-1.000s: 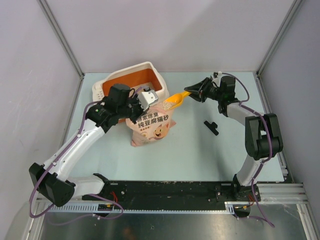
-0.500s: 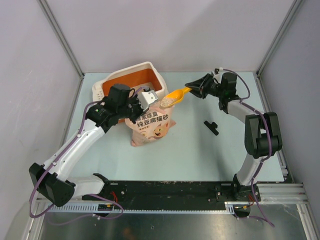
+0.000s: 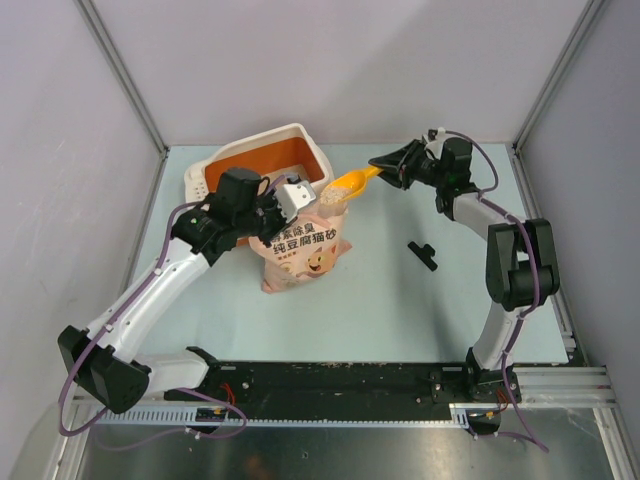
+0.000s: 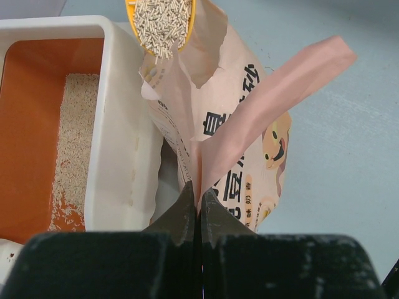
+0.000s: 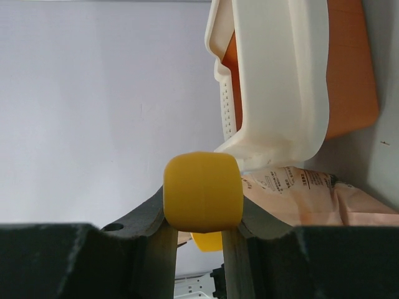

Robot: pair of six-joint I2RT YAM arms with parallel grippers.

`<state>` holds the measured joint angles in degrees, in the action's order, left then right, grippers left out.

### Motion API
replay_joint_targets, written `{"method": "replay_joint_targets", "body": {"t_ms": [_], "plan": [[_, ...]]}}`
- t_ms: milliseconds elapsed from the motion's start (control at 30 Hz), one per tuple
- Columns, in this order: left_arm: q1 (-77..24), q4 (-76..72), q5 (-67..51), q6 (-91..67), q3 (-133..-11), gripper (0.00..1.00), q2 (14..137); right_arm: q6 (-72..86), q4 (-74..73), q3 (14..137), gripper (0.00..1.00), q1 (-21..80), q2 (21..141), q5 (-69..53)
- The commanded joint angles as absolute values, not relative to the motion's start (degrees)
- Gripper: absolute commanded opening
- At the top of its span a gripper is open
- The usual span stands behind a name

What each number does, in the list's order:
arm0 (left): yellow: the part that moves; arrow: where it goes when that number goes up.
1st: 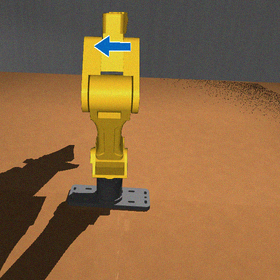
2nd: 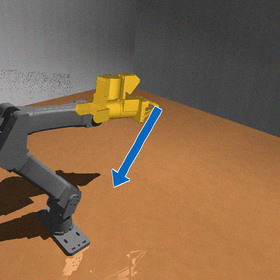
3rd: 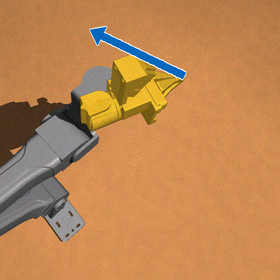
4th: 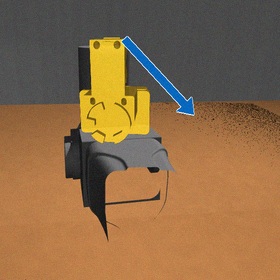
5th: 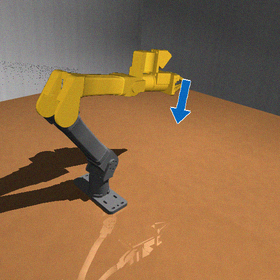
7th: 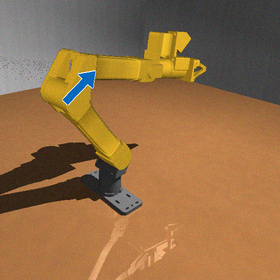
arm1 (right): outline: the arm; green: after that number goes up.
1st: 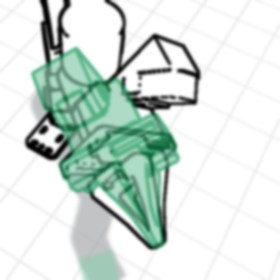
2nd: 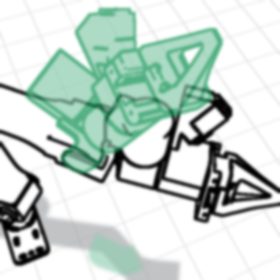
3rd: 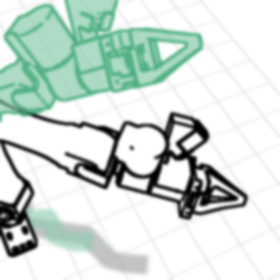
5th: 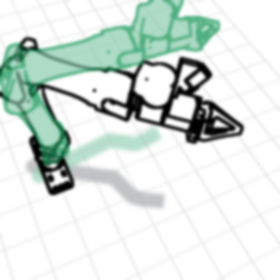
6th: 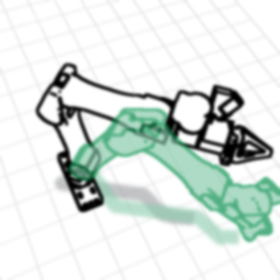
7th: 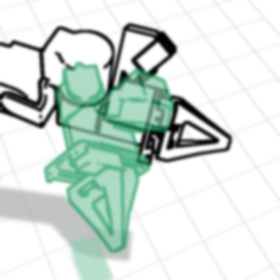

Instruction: Fill the litter box with clean litter

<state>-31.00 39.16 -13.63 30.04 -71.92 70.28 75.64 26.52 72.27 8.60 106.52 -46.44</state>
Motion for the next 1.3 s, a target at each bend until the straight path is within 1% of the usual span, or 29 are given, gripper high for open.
{"method": "replay_joint_targets", "body": {"t_ms": [0, 333, 400, 500, 600, 833, 967, 1267], "plan": [[-31.29, 39.81, -12.57, 31.11, -72.51, 0.0, 68.82, 77.17, 29.18, 75.41, 0.0, 8.35, 107.4, -47.29], [-31.29, 39.99, -11.78, 31.29, -72.86, 0.0, 68.91, 75.76, 26.9, 76.38, 0.0, 8.17, 108.46, -48.16], [-31.29, 39.9, -11.6, 31.38, -72.95, 0.0, 68.91, 76.11, 29.0, 76.46, 0.0, 8.61, 108.72, -47.55], [-31.29, 39.99, -11.43, 31.55, -73.04, 0.0, 69.17, 75.68, 28.39, 77.34, 0.0, 8.0, 108.2, -48.51], [-31.29, 39.99, -10.99, 31.82, -73.48, 0.0, 68.99, 74.88, 26.38, 76.29, 0.0, 6.33, 107.32, -48.69], [-31.29, 40.08, -11.42, 31.9, -73.74, 0.0, 69.61, 75.32, 24.71, 74.44, 0.0, 7.91, 107.4, -49.49], [-31.29, 39.99, -11.69, 31.91, -73.39, 0.0, 69.79, 77.25, 27.59, 74.88, 0.0, 10.02, 108.02, -49.57], [-31.29, 40.43, -10.37, 32.43, -73.12, 0.0, 68.82, 78.4, 29.62, 75.5, 0.0, 9.14, 108.98, -50.01]]}}
